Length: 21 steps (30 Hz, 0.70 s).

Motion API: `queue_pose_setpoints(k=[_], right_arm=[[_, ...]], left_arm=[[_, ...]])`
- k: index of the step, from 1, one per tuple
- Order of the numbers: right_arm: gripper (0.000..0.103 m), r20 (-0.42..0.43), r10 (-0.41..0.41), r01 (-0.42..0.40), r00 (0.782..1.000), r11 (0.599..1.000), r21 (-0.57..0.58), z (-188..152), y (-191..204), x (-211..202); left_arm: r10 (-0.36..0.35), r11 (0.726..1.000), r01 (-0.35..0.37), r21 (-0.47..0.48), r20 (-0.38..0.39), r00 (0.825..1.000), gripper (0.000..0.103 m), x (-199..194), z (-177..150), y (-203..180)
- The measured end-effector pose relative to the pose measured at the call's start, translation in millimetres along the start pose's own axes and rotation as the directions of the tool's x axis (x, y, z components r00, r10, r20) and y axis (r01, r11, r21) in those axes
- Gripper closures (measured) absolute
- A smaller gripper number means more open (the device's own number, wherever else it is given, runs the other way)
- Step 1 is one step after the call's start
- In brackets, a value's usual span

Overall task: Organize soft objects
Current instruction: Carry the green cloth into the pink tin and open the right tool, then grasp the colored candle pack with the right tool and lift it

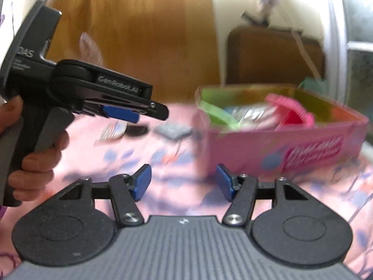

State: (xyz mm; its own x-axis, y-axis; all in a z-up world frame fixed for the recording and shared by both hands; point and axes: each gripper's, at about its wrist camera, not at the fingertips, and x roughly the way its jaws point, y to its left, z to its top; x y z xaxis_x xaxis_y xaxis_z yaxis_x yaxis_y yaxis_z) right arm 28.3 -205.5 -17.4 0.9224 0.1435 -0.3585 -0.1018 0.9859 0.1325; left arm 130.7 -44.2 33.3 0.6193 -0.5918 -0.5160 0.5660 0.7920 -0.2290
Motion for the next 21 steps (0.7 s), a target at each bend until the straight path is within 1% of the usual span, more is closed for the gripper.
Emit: queue_pose_setpoints(k=[3,5,6,8,9,13,14,16,17,20,21], right_arm=[[0.041,-0.085,0.020,-0.022,0.996,1.000,-0.018,-5,11,11],[0.041,-0.118,0.021,-0.025,0.993,0.999,-0.033,-7,19,13],[0.040,-0.133,0.023,-0.028,0.991,0.999,-0.037,-7,20,15],[0.040,-0.143,0.018,-0.025,0.990,0.999,-0.047,-7,23,17],[0.039,-0.147,0.019,-0.027,0.989,0.998,-0.048,-7,24,18],[0.038,-0.170,0.046,-0.060,0.984,0.995,-0.076,-1,38,29],[0.038,-0.174,0.051,-0.068,0.983,0.994,-0.090,1,44,34],[0.039,-0.180,0.058,-0.080,0.982,0.989,-0.120,7,55,44],[0.039,-0.189,0.077,-0.102,0.979,0.987,-0.126,12,62,52],[0.039,-0.221,0.147,-0.171,0.964,0.981,-0.091,26,77,76],[0.039,-0.232,0.171,-0.190,0.958,0.980,-0.063,32,82,88]], left_arm=[[0.082,0.997,-0.081,0.010,-0.051,0.995,0.046,-5,-23,15],[0.140,0.990,-0.140,0.010,-0.093,0.986,0.046,-5,-36,29],[0.167,0.986,-0.167,0.006,-0.115,0.979,0.044,-5,-42,37],[0.217,0.976,-0.219,0.000,-0.144,0.966,0.044,-5,-51,52],[0.236,0.972,-0.236,0.013,-0.121,0.964,0.044,-10,-54,57],[0.319,0.948,-0.316,0.044,-0.130,0.939,0.044,-17,-53,79],[0.341,0.940,-0.339,0.044,-0.133,0.930,0.044,-16,-52,87],[0.386,0.922,-0.388,0.014,-0.131,0.913,0.044,-20,-49,109],[0.411,0.909,-0.416,-0.016,-0.127,0.903,0.044,-22,-47,121],[0.475,0.869,-0.484,-0.103,-0.102,0.874,0.044,-30,-49,150],[0.479,0.862,-0.489,-0.134,-0.099,0.872,0.044,-33,-48,156]])
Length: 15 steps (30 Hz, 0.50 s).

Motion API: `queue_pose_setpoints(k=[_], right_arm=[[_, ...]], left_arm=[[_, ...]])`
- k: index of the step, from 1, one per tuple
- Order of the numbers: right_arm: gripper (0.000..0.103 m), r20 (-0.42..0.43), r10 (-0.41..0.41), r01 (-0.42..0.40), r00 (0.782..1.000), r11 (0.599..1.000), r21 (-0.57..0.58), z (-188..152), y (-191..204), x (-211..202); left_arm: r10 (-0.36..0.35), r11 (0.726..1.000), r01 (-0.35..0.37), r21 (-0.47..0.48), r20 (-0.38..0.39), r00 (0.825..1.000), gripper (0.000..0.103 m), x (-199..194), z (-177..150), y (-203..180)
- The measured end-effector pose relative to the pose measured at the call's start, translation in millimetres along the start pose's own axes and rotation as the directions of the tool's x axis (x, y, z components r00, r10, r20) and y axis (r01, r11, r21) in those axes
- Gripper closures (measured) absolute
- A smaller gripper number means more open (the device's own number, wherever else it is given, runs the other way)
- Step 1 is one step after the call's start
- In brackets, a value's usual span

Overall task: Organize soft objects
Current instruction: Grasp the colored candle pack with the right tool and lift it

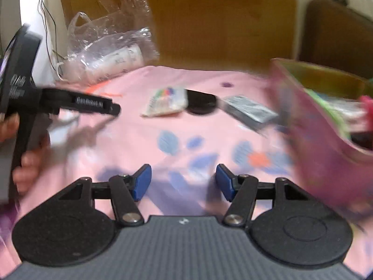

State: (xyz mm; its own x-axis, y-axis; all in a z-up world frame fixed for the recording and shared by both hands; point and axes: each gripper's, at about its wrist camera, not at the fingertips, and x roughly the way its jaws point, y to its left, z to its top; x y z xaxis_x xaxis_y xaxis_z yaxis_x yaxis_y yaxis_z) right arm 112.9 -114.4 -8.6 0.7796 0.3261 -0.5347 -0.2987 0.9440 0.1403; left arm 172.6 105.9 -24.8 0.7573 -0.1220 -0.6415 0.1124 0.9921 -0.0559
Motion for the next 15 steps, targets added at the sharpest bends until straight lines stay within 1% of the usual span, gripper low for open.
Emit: queue_pose_setpoints(k=[2,4,7,9,11,12,13,14,15], right_arm=[[0.039,-0.002,0.033,-0.033,0.999,0.997,0.063,16,-1,20],[0.039,0.008,0.060,-0.060,0.998,0.986,0.153,30,-9,39],[0.039,0.027,0.105,-0.108,0.994,0.948,0.300,46,-23,63],[0.039,0.030,0.140,-0.141,0.990,0.917,0.373,54,-30,73],[0.050,0.027,0.164,-0.160,0.986,0.893,0.420,60,-35,82],[0.070,0.015,0.190,-0.176,0.982,0.875,0.451,61,-38,88],[0.076,0.001,0.214,-0.189,0.977,0.856,0.481,61,-41,94],[0.078,0.008,0.229,-0.202,0.973,0.839,0.505,58,-43,95],[0.081,0.014,0.237,-0.210,0.971,0.830,0.517,57,-44,95]], left_arm=[[0.000,0.999,0.000,-0.035,0.003,1.000,0.044,0,3,7],[0.015,0.999,-0.015,-0.041,0.004,1.000,0.043,1,4,11],[0.012,0.999,-0.012,-0.053,0.002,1.000,0.039,2,5,14],[0.013,0.999,-0.013,-0.047,0.002,1.000,0.034,3,5,13],[0.019,0.999,-0.019,-0.038,0.001,1.000,0.032,3,4,10],[0.016,0.999,-0.016,-0.034,0.000,1.000,0.031,3,4,9],[0.012,0.999,-0.012,-0.035,-0.001,1.000,0.031,3,3,9],[0.008,0.999,-0.008,-0.038,-0.002,1.000,0.031,3,3,9],[0.003,0.999,-0.003,-0.043,-0.001,1.000,0.029,3,3,10]])
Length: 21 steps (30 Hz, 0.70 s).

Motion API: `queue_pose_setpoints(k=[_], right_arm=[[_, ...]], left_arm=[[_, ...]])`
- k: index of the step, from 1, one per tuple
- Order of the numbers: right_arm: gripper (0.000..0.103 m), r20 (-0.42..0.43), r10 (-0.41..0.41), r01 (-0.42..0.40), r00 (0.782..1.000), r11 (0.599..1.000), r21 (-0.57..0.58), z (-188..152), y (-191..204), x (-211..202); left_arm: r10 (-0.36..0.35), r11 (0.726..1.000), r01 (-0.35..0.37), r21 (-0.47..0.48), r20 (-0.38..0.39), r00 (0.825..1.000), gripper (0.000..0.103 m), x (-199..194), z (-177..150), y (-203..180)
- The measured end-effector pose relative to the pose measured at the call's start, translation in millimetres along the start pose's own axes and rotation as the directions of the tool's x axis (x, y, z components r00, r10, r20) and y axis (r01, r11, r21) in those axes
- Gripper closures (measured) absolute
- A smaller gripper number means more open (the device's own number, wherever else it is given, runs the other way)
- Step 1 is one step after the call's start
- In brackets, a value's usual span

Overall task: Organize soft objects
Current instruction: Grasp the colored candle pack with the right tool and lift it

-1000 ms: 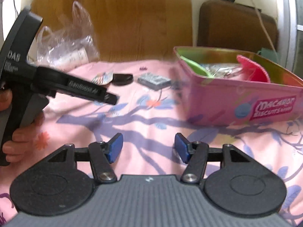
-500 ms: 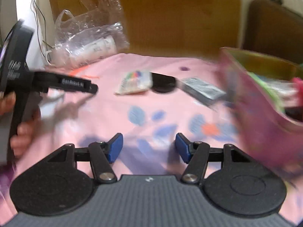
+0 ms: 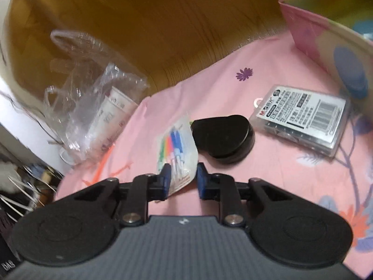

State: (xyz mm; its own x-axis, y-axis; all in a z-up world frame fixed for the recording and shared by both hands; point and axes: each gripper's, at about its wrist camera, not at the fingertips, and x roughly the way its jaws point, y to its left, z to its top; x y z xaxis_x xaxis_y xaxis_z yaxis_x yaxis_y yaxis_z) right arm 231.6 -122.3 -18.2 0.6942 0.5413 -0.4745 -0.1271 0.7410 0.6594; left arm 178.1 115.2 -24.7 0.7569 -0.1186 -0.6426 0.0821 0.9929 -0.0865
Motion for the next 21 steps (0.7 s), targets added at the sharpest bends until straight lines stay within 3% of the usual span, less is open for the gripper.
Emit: queue_pose_setpoints(k=[4,5,6,8,11,15,16,18,19,21], right_arm=[[0.089,0.002,0.042,-0.042,0.999,0.999,-0.011,-9,-4,-24],[0.090,-0.006,0.051,-0.051,0.999,0.998,-0.024,-12,-4,-34],[0.098,-0.019,0.054,-0.055,0.998,0.998,-0.044,-17,-4,-45],[0.099,-0.034,0.043,-0.046,0.999,0.995,-0.083,-32,-7,-73],[0.099,-0.014,0.029,-0.030,0.999,0.996,-0.086,-59,-27,-131],[0.099,0.078,-0.061,0.067,0.995,0.995,-0.070,-98,-56,-209],[0.099,0.109,-0.103,0.111,0.989,0.992,-0.062,-107,-64,-227],[0.097,0.186,-0.202,0.208,0.962,0.978,-0.011,-120,-79,-256],[0.092,0.223,-0.250,0.254,0.942,0.967,0.011,-125,-86,-268],[0.086,0.302,-0.360,0.364,0.883,0.930,0.045,-134,-95,-291]], left_arm=[[-0.035,0.999,0.035,-0.038,0.004,0.999,0.024,-1,1,6],[-0.058,0.997,0.058,-0.058,0.006,0.998,0.023,-2,2,9],[-0.086,0.993,0.086,-0.078,0.008,0.996,0.023,-2,3,13],[-0.150,0.983,0.150,-0.108,0.010,0.989,0.023,-3,4,17],[-0.266,0.958,0.265,-0.107,0.005,0.964,0.023,-4,2,14],[-0.377,0.926,0.377,0.015,-0.030,0.926,0.021,-10,-6,-13],[-0.409,0.910,0.411,0.049,-0.044,0.911,0.019,-13,-9,-20],[-0.490,0.865,0.497,0.071,-0.095,0.867,0.018,-17,-15,-37],[-0.509,0.852,0.517,0.080,-0.107,0.854,0.018,-21,-18,-45],[-0.547,0.816,0.566,0.118,-0.155,0.822,0.018,-29,-25,-70]])
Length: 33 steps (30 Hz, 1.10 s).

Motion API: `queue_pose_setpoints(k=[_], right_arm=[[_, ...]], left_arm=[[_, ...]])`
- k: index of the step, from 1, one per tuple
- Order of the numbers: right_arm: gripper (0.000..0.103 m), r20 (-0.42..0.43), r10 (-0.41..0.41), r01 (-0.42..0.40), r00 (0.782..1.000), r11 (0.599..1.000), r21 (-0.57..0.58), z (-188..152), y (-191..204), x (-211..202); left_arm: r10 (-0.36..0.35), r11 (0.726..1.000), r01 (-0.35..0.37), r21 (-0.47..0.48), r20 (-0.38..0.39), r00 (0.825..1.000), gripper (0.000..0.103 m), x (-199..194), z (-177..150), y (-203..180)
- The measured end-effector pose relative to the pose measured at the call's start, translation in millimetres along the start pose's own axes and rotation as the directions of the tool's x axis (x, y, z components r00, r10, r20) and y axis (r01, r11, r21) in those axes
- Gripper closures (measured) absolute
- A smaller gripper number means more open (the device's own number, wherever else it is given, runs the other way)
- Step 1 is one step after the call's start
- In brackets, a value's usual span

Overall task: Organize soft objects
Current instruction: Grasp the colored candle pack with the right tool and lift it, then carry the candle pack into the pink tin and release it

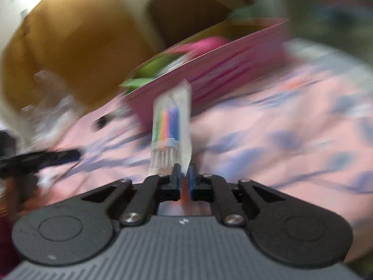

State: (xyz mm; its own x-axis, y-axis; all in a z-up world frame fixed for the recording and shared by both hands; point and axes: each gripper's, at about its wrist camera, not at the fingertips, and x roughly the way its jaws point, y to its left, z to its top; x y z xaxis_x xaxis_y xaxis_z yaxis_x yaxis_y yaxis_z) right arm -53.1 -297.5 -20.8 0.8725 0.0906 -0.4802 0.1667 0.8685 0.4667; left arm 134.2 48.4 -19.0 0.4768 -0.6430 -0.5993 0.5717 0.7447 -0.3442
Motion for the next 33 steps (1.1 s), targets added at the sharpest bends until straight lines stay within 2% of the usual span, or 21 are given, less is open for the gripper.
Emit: queue_pose_setpoints(k=[1,3,6,8,10,13,17,20,22,23,24,26,27,30,33], right_arm=[[0.071,0.033,-0.051,0.051,0.998,0.999,-0.011,-1,-5,-7],[0.052,0.076,-0.108,0.111,0.991,0.993,-0.047,-4,-5,-13],[0.052,0.102,-0.095,0.106,0.990,0.989,-0.103,-9,1,-12],[0.049,0.092,-0.073,0.086,0.993,0.986,-0.146,-11,6,-6],[0.044,0.089,-0.084,0.102,0.993,0.969,-0.226,-14,12,2],[0.043,0.112,-0.133,0.164,0.985,0.925,-0.342,-15,14,8],[0.042,0.089,-0.102,0.127,0.991,0.923,-0.362,-9,3,20],[0.044,0.113,-0.079,0.117,0.990,0.918,-0.379,-12,5,22],[0.047,0.140,-0.079,0.128,0.987,0.911,-0.391,-14,5,21],[0.048,0.151,-0.079,0.134,0.985,0.909,-0.394,-16,6,20],[0.054,0.163,-0.075,0.135,0.984,0.910,-0.392,-18,6,18],[0.055,0.199,-0.078,0.151,0.977,0.911,-0.384,-21,7,13],[0.056,0.211,-0.069,0.147,0.975,0.912,-0.382,-21,8,10],[0.063,0.238,-0.083,0.170,0.968,0.912,-0.374,-21,10,7],[0.066,0.273,-0.070,0.172,0.960,0.912,-0.371,-20,12,-1]], left_arm=[[-0.027,0.999,0.028,0.022,-0.024,0.999,0.018,5,-1,-13],[-0.085,0.994,0.089,0.058,-0.071,0.994,0.018,16,-4,-46],[-0.173,0.980,0.183,0.074,-0.125,0.977,0.018,35,-4,-91],[-0.215,0.969,0.229,0.087,-0.151,0.965,0.018,49,-1,-121],[-0.237,0.960,0.258,0.108,-0.182,0.954,0.018,65,1,-151],[-0.239,0.948,0.277,0.157,-0.225,0.945,0.018,86,1,-191],[-0.217,0.943,0.280,0.179,-0.305,0.927,0.010,116,-5,-221],[-0.210,0.942,0.271,0.198,-0.282,0.936,0.012,121,-10,-228],[-0.229,0.938,0.289,0.190,-0.284,0.931,0.016,124,-11,-232],[-0.216,0.941,0.274,0.196,-0.275,0.937,0.033,123,-12,-234],[-0.200,0.943,0.260,0.210,-0.267,0.943,0.036,123,-14,-237],[-0.195,0.941,0.254,0.221,-0.257,0.947,0.036,121,-14,-240],[-0.219,0.938,0.278,0.205,-0.270,0.938,0.036,119,-14,-240],[-0.186,0.938,0.239,0.252,-0.216,0.958,0.037,109,-16,-248],[-0.187,0.938,0.233,0.255,-0.193,0.963,0.037,103,-16,-249]])
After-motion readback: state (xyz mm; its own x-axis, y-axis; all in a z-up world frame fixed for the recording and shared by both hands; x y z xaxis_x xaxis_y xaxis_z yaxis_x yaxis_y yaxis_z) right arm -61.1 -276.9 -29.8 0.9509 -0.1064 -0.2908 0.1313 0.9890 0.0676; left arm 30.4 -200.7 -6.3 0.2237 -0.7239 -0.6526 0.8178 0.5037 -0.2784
